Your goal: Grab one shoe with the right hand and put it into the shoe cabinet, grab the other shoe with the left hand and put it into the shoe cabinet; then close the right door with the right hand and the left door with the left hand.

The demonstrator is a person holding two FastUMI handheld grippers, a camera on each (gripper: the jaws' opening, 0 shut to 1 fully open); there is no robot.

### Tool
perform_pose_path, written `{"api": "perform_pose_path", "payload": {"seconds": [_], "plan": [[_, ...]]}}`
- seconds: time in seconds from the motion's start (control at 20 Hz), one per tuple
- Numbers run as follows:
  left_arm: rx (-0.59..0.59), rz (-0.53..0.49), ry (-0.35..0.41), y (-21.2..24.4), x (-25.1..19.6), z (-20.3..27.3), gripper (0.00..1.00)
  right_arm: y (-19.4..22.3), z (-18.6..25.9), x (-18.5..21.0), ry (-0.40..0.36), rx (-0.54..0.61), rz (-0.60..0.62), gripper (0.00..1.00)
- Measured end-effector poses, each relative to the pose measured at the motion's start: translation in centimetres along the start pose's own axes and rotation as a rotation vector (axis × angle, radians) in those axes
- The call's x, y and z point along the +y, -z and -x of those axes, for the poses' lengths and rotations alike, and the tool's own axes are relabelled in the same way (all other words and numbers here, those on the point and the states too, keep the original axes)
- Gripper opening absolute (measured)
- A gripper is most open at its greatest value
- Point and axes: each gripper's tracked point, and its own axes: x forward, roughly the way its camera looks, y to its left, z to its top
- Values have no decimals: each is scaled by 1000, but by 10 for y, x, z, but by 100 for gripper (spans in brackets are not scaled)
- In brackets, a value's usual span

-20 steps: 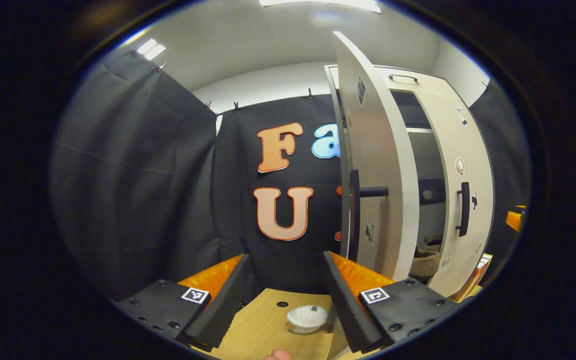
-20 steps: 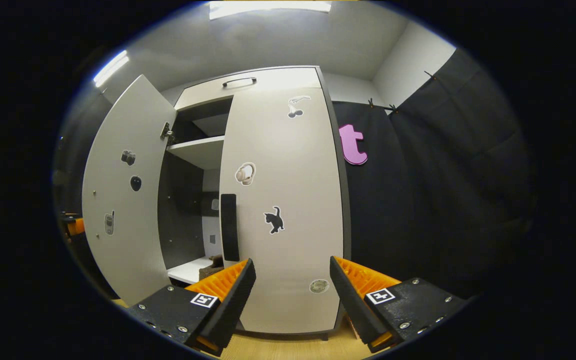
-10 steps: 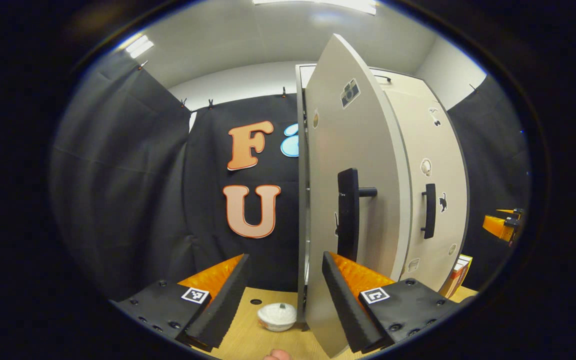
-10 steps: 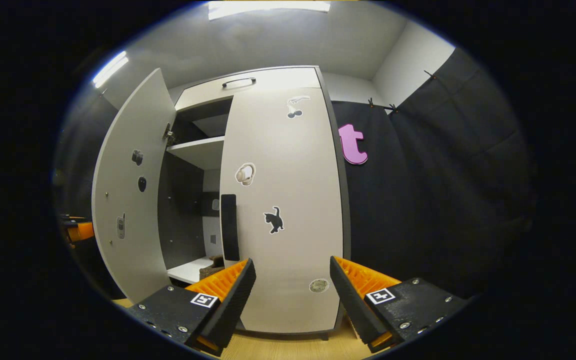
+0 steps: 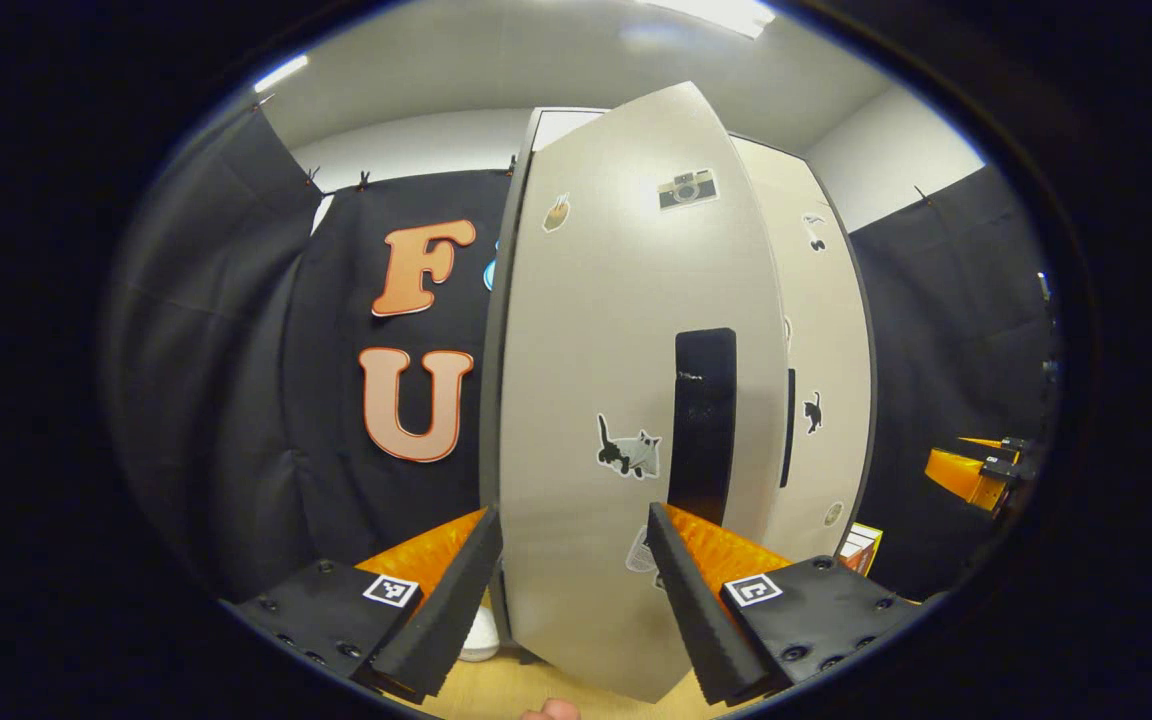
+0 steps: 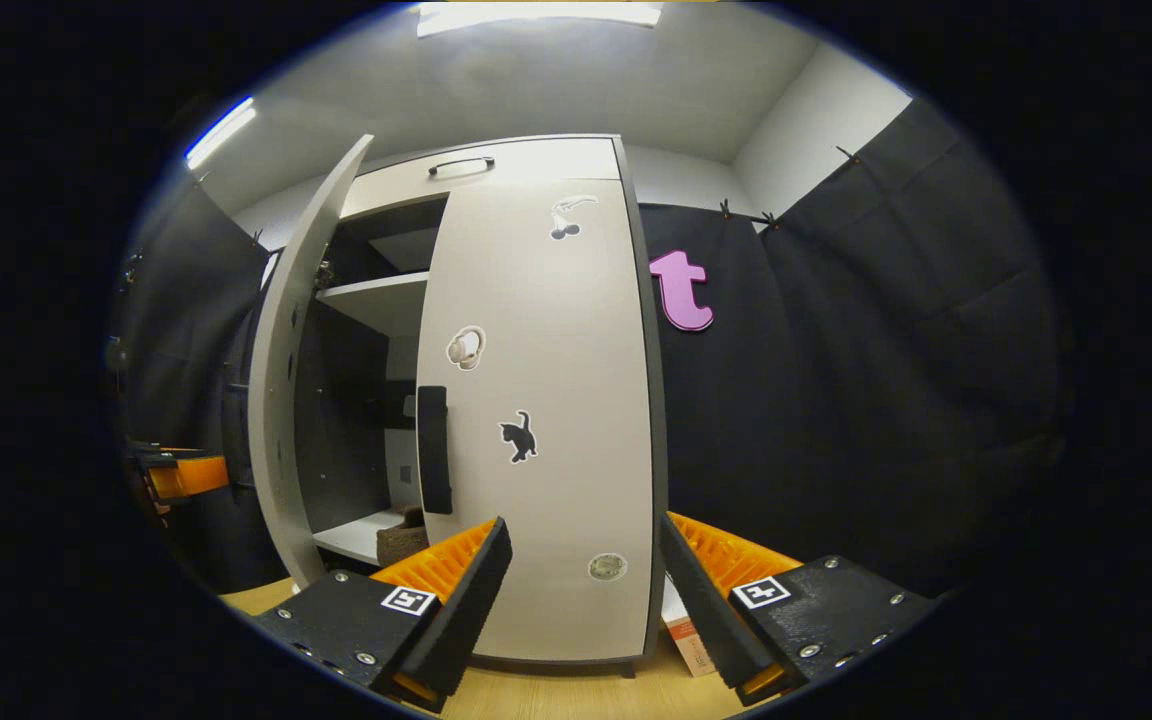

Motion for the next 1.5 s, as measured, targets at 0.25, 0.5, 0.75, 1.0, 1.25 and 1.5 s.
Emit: {"api": "perform_pose_path", "payload": {"seconds": [0.25, 0.5, 0.75, 1.0, 1.25, 1.5], "plan": [[-20, 8, 45, 3, -26, -24, 95, -3, 3, -11, 26, 5, 9, 92], [-14, 19, 82, 7, -44, -46, 93, -6, 5, -17, 40, 1, 20, 92], [-13, -12, 96, 9, -55, -64, 96, -5, 4, -24, 53, 3, 25, 92], [10, 43, 99, 15, -63, -89, 99, -5, 4, -32, 71, 2, 20, 92], [9, 15, 90, 18, -68, -105, 96, -5, 1, -36, 78, 3, 21, 92], [-1, 16, 82, 18, -69, -116, 96, -5, 3, -35, 74, 7, 23, 92]]}}
